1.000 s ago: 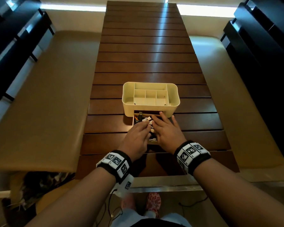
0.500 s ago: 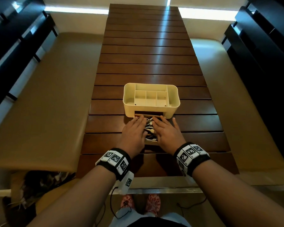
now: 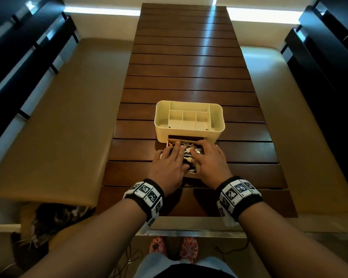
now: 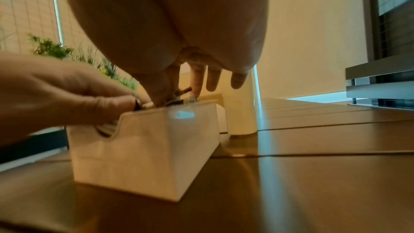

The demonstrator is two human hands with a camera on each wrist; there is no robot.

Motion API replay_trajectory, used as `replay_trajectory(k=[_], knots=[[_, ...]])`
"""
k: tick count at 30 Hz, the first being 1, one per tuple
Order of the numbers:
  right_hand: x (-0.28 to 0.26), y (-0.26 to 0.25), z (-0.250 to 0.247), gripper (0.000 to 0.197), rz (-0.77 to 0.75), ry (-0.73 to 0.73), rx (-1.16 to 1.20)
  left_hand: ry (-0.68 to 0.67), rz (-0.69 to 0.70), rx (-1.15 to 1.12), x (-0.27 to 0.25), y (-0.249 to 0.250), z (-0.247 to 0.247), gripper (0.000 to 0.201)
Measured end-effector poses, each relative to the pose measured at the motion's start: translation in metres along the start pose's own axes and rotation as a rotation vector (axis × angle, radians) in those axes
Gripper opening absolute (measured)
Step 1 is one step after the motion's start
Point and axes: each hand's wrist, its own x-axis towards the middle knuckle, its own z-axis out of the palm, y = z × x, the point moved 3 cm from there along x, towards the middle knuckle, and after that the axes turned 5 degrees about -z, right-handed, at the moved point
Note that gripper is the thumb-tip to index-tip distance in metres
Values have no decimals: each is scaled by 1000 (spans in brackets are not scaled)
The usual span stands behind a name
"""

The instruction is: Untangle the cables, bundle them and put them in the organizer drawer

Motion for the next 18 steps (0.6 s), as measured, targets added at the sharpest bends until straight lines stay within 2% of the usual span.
replay_trajectory(k=[4,7,11,12,14,16,18], knots=[[8,6,-17,29,-20,-1,60,5,-11,0,1,2,5,63],[14,11,-33,31,2,-7,102,13,-22,-1,1,3,6,62],[21,23,-56,35,67,232,100,19,-22,-19,0,4,5,65],[24,27,-57,37,79,234,72,7,-19,-31,0,3,5,69],[30,33,-54,39,94,144,-7,-20,-9,-57,-1,3,5,82],[34,36,-49,35,100,68,-53,-34,-1,-53,-1,4,10,95],[38,36,-45,29,111,55,-62,-19,7,-26,1,5,16,104]])
